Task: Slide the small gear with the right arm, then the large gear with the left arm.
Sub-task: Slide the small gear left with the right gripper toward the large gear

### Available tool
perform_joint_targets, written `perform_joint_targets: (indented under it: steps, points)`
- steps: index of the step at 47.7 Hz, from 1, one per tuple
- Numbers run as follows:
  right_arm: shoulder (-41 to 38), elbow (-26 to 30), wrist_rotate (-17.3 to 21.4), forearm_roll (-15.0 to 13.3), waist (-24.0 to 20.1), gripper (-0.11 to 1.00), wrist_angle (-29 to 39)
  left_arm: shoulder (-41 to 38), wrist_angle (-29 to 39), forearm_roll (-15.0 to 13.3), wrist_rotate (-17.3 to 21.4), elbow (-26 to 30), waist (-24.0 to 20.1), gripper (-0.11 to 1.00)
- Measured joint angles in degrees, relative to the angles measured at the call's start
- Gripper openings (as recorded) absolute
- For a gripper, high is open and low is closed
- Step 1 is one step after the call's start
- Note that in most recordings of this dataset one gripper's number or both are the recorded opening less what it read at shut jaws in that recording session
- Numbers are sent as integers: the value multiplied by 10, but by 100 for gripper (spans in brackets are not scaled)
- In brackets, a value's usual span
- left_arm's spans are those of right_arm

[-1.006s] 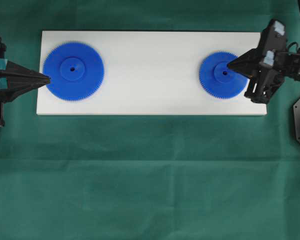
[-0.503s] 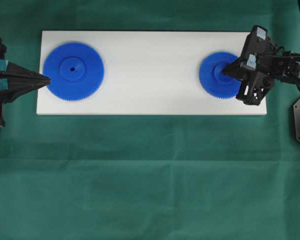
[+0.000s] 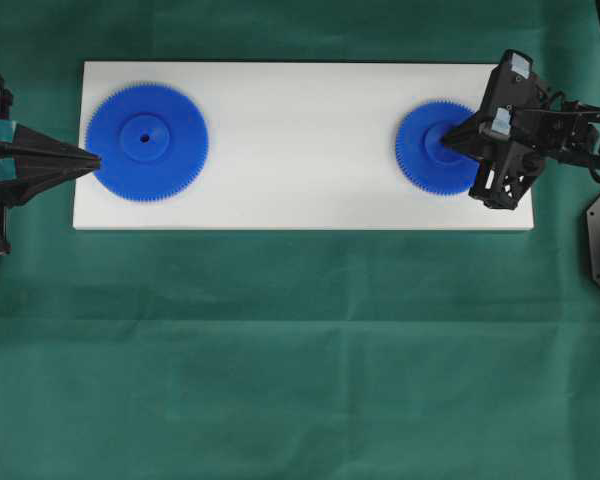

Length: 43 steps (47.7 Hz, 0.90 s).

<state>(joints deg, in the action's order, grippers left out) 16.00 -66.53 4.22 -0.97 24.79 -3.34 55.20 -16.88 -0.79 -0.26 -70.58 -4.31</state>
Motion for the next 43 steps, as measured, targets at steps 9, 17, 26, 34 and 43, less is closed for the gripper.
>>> perform_joint_targets:
  steps: [9,17,26,34,43]
  points:
    - [-2,0,3,0,0,50,0,0,1,0,0,-1,0,0]
    - [-25,16,16,0,0,50,-8,0,1,0,0,-1,0,0]
    - [-83,64,18,0,-19,50,-16,0,1,0,0,-1,0,0]
    - [-161,145,18,0,-46,50,-19,0,1,0,0,-1,0,0]
    - [-245,247,18,-16,-76,50,-19,1,1,0,0,-2,0,0]
